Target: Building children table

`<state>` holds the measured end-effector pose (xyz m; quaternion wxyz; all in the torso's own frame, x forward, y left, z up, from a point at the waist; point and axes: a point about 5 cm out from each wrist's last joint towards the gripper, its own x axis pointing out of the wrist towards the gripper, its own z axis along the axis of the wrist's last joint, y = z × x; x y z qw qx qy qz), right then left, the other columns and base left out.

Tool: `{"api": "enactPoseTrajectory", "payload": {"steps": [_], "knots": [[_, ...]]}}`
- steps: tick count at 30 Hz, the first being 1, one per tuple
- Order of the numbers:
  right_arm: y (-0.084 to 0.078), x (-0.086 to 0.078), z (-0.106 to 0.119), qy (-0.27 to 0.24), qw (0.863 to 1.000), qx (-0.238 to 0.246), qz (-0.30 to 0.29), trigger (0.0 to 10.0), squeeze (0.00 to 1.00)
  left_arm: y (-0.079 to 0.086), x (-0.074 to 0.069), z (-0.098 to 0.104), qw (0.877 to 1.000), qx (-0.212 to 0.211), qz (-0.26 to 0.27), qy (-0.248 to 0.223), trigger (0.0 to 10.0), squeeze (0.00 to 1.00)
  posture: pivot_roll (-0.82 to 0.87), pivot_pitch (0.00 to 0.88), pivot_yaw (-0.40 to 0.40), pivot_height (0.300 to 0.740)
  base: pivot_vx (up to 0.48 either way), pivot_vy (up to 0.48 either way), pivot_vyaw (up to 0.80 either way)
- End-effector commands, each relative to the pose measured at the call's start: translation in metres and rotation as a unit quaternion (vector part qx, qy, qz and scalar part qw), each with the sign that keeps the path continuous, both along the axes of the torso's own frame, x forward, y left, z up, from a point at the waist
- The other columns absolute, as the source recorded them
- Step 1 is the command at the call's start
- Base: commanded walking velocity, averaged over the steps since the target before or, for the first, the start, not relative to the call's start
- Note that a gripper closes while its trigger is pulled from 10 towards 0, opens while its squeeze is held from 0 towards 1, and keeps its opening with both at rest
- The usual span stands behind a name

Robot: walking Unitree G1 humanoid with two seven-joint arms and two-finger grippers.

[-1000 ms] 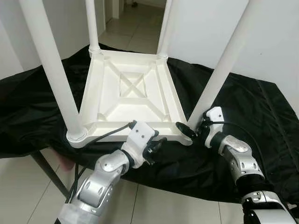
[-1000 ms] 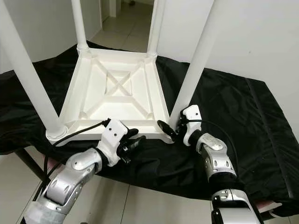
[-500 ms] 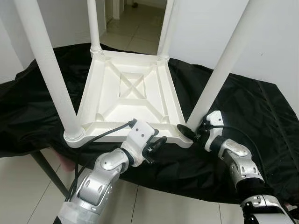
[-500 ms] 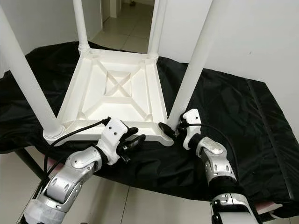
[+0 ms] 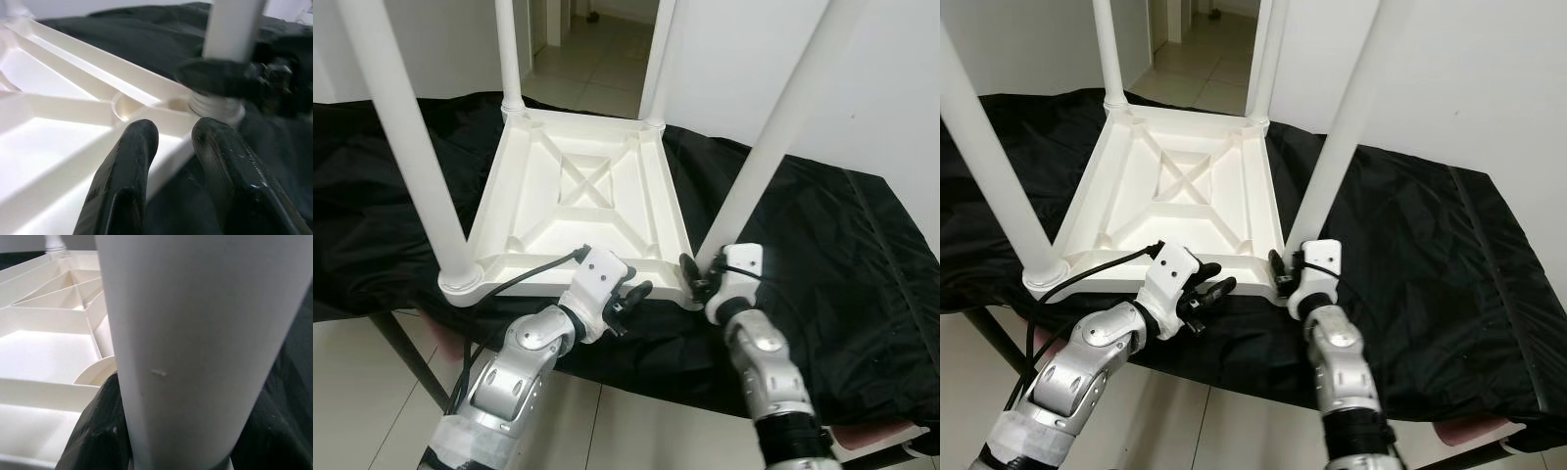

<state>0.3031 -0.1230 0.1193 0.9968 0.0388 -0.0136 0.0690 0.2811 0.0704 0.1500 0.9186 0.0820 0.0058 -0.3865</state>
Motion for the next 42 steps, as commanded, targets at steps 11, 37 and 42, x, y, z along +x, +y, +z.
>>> {"api": "enactPoseTrajectory", "payload": {"steps": [11, 37, 42], "knots": [[0.002, -0.02, 0.017, -0.046, 0.999, -0.014, 0.0, 10.0, 1.0, 0.008, 0.008, 0.002, 1.0, 0.013, -0.008, -0.012, 10.0, 0.0, 0.0, 0.006, -0.135, 0.74, 0.0, 0.0, 0.0], [-0.044, -0.077, 0.002, -0.096, 0.995, -0.039, 0.001, 10.0, 0.0, 0.048, -0.053, -0.016, 0.969, 0.085, -0.218, 0.082, 10.0, 0.0, -0.03, 0.036, -0.103, 0.74, 0.0, 0.0, 0.0], [-0.035, -0.073, 0.001, -0.092, 0.995, -0.022, 0.04, 10.0, 0.0, 0.057, -0.041, -0.026, 0.972, 0.11, -0.185, 0.097, 10.0, 0.0, -0.02, 0.034, -0.089, 0.74, 0.0, 0.0, 0.0]]}}
